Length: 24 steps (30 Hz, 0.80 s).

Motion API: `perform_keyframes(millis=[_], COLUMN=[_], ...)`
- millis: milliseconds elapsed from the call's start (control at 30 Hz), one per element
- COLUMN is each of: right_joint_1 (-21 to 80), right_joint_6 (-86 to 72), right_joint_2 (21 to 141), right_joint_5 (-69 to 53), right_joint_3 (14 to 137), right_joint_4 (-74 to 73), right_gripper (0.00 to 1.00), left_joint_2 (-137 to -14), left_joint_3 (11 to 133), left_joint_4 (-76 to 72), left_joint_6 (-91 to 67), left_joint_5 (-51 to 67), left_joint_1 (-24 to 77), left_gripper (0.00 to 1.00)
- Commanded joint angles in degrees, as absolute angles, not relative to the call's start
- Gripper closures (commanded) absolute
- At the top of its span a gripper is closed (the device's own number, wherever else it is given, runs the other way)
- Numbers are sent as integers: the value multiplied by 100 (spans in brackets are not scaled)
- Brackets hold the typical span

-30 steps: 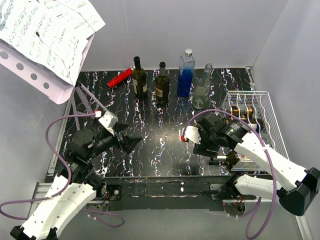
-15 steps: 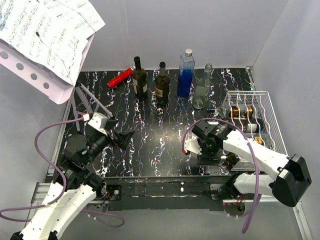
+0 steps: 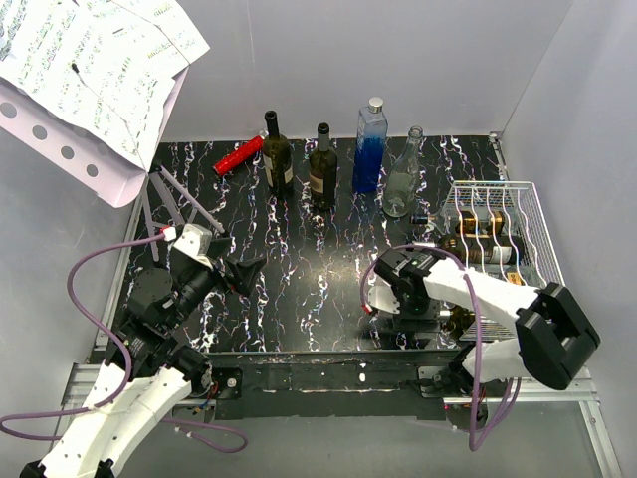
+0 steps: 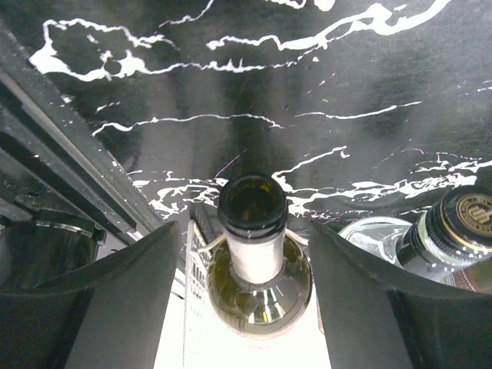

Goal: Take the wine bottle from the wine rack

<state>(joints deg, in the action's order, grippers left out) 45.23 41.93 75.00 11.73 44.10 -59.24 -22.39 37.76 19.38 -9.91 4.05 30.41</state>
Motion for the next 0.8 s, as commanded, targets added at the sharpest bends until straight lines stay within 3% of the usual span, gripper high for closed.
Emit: perform_keyframes(millis=[0, 400, 767], right_joint_1=[4360, 4078, 3824], right_joint_6=[4105, 4175, 4351], right_joint_2=[7760, 7207, 7400], right_joint_5=[1424, 1283, 1486], right_joint_3=[4342, 3736, 3603], right_joint_4=[-5652, -5326, -5019], right_gripper=[26, 29, 31], left_joint_2=[-2233, -2162, -1934], left_joint_3=[3771, 3771, 3779], left_joint_4=[2004, 2013, 2057], left_joint_6=[-932, -905, -888], left_joint_5=[246, 79, -167], left_joint_1=[3085, 3252, 3313], left_gripper=[2, 2, 2])
